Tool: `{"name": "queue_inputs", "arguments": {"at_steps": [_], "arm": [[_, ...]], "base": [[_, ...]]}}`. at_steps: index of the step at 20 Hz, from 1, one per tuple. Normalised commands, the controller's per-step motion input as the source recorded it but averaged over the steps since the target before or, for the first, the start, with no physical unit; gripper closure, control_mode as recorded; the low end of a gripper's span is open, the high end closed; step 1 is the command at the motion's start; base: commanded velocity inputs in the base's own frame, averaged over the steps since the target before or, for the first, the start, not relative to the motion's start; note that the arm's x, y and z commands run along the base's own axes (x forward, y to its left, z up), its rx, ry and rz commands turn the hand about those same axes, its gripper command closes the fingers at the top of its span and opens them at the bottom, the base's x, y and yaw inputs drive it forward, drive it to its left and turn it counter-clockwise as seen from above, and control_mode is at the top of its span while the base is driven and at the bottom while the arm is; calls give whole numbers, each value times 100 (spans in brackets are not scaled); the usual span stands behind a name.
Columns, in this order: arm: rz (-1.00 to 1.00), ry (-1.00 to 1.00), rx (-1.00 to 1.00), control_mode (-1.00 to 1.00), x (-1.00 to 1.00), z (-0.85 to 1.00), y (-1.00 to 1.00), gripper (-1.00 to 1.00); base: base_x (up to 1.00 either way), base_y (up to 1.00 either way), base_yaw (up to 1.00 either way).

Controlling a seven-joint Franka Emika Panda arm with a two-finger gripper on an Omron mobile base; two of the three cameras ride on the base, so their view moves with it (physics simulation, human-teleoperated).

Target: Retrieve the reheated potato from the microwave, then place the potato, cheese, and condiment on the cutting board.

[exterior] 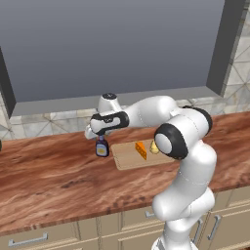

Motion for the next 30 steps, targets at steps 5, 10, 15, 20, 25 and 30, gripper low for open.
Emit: {"name": "queue_inputs", "arguments": {"at_steps": [5,10,15,20,25,30], "arm": [[0,-1,0,-100,0,0,0,100],[0,0,0,-100,-1,1,0,100],[0,0,0,-100,-23,30,-10,100],[-1,0,0,-100,-39,36,-30,100],[-2,-1,-2,-100,-36,20,-48,100],[-1,-3,-4,-100,-31,9,-51,100]], "base": [[0,0,0],[0,0,0],[0,0,0],[0,0,0],[0,0,0],[0,0,0]]}}
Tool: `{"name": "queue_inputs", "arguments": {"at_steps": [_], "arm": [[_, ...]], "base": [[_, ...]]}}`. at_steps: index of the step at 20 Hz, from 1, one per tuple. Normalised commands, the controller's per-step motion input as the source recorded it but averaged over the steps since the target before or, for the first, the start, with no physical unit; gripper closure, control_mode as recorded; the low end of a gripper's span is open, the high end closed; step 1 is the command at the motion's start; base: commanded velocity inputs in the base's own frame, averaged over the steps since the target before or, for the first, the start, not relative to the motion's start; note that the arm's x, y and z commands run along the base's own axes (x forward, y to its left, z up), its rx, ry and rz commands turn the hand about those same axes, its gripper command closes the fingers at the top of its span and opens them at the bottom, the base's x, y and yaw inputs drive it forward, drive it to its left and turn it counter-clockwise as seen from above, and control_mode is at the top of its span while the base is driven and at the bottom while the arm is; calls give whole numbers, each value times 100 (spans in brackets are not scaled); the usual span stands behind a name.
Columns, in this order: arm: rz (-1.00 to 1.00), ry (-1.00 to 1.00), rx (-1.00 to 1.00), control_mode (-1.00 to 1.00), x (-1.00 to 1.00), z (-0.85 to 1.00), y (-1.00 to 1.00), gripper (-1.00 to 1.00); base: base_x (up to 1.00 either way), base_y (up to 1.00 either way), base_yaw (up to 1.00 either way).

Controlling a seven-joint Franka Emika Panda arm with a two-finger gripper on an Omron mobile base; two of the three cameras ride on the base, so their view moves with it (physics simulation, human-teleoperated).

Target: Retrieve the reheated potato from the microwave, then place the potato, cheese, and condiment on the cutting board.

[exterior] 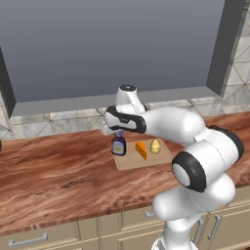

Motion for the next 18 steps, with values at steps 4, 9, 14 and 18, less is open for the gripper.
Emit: {"name": "queue_inputs", "arguments": {"at_steps": [4,9,14,18], "arm": [[0,-4,-3,-100,-11,-2,-42,100],[0,-4,0,-100,-3,-12,-26,100],[0,0,0,-100,0,-20,-20,100],[0,0,0,-100,6,-14,-23,100]], "base": [[0,0,0],[0,0,0],[0,0,0],[0,0,0]]}}
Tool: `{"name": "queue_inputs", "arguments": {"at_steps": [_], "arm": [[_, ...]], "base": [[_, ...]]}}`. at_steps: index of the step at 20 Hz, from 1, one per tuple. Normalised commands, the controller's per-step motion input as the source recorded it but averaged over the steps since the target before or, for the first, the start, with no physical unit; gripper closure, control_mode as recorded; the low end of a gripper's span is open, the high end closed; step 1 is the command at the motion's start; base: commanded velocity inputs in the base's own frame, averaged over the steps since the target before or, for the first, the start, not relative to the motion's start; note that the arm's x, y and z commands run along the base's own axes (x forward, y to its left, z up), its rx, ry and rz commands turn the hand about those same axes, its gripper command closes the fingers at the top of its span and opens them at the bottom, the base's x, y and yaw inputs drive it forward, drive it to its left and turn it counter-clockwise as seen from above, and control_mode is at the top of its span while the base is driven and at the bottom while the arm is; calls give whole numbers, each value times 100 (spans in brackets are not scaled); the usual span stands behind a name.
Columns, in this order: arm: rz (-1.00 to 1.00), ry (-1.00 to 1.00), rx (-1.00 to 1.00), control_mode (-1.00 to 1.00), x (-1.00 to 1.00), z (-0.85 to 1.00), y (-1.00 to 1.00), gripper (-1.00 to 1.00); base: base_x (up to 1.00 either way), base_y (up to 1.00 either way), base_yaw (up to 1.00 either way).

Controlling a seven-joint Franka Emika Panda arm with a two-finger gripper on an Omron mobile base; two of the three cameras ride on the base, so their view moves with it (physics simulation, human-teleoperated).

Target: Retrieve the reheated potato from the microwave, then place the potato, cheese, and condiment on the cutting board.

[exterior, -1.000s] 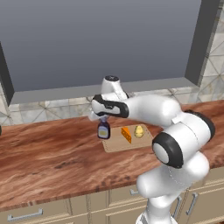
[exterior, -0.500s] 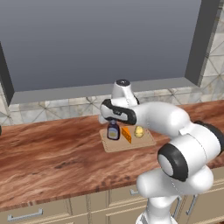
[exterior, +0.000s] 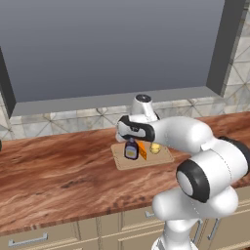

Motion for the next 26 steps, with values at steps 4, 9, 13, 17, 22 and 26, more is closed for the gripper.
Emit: {"name": "queue_inputs", "arguments": {"at_steps": [4,9,13,17,22,26], "arm": [[0,0,0,-100,4,-12,-14,100],[0,0,5,-100,4,-8,-1,100],[0,0,4,-100,5,-3,0,100],[0,0,0,-100,3,-8,0,100],[0,-2,0,-100,6,-7,3,100],[0,-2,0,-100,9,-6,3,100]], "base": [[0,0,0],[0,0,0],[0,0,0],[0,0,0],[0,0,0],[0,0,0]]}}
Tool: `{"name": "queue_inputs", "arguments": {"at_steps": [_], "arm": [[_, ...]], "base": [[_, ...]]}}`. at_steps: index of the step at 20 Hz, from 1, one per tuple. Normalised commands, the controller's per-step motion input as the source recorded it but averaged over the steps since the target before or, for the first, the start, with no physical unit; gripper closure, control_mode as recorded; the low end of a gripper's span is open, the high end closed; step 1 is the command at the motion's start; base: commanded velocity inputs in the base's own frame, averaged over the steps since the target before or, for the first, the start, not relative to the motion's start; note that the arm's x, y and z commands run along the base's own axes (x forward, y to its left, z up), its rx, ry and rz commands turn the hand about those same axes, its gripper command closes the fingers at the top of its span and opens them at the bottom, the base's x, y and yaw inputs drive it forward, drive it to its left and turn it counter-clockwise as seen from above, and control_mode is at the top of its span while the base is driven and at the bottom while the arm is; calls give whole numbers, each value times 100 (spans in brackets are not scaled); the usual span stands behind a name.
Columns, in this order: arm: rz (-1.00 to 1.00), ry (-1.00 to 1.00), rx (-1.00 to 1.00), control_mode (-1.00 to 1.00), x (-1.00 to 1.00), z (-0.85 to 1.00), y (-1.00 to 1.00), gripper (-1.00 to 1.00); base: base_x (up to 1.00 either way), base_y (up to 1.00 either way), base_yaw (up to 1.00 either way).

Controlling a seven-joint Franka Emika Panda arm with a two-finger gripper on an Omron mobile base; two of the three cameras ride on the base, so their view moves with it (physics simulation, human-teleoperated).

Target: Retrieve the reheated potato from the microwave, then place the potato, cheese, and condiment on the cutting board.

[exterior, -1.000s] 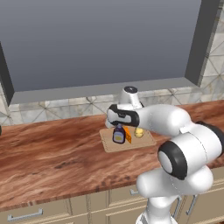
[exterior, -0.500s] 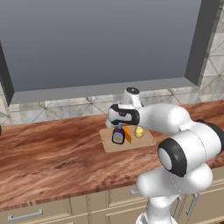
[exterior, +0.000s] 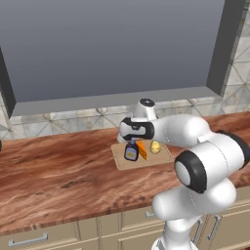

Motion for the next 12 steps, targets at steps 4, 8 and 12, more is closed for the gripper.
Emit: {"name": "queue_inputs", "arguments": {"at_steps": [4,8,12], "arm": [[0,-1,0,-100,13,-8,5,100],[0,0,0,-100,8,-9,7,100],[-1,0,0,-100,0,-16,6,-100]], "base": [[0,0,0],[0,0,0],[0,0,0]]}}
